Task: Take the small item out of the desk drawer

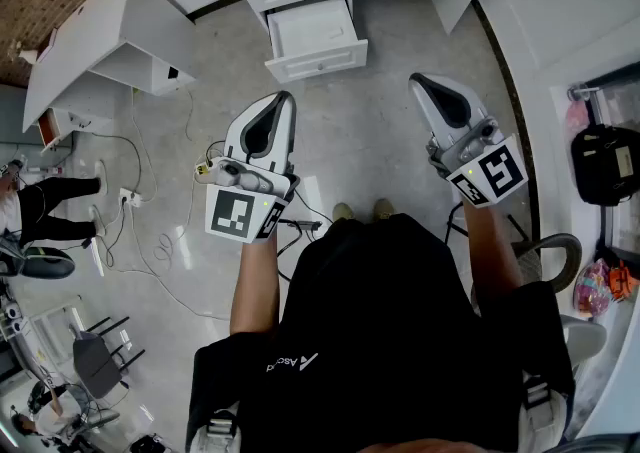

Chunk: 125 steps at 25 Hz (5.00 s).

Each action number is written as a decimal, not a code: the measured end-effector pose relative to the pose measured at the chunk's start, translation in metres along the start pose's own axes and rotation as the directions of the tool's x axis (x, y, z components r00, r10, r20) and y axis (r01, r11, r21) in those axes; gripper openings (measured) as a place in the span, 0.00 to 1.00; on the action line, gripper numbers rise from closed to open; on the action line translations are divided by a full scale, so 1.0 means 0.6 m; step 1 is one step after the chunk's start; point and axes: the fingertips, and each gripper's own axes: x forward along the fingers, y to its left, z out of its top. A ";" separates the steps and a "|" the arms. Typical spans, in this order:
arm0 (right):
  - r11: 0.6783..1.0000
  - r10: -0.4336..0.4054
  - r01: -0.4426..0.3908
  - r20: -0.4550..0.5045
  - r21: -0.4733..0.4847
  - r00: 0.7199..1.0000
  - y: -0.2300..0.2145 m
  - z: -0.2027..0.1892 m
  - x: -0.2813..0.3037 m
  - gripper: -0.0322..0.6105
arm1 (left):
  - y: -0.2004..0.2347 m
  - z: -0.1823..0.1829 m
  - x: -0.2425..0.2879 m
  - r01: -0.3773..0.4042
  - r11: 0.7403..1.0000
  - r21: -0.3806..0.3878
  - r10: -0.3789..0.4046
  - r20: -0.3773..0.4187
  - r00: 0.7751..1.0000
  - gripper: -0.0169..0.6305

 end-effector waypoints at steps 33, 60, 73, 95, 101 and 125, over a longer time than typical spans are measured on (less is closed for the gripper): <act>1.000 0.028 -0.028 -0.018 -0.010 0.999 -0.094 -0.083 0.230 0.05 | 0.240 -0.070 0.095 -0.031 0.999 -0.026 0.031 0.004 0.999 0.02; 0.951 0.278 -0.304 -0.282 -0.052 0.918 -0.447 -0.352 0.567 0.05 | 0.510 -0.323 0.487 -0.125 0.992 0.004 0.124 -0.156 0.980 0.02; 0.936 0.265 -0.348 -0.534 -0.059 0.803 -0.408 -0.572 0.722 0.05 | 0.666 -0.537 0.512 0.048 0.995 -0.087 -0.070 -0.280 0.957 0.02; 0.786 0.333 -0.618 -0.836 -0.009 0.436 -0.497 -1.088 0.754 0.18 | 0.728 -0.911 0.635 0.132 0.978 -0.161 -0.191 -0.446 0.874 0.02; 0.745 0.312 -0.667 -0.886 0.004 0.342 -0.507 -1.197 0.731 0.26 | 0.715 -0.985 0.637 0.139 0.971 -0.196 -0.218 -0.474 0.853 0.02; 0.517 0.164 -0.847 -0.986 0.120 -0.040 -0.471 -1.487 0.696 0.39 | 0.760 -1.090 0.588 0.134 0.968 -0.211 -0.229 -0.528 0.818 0.02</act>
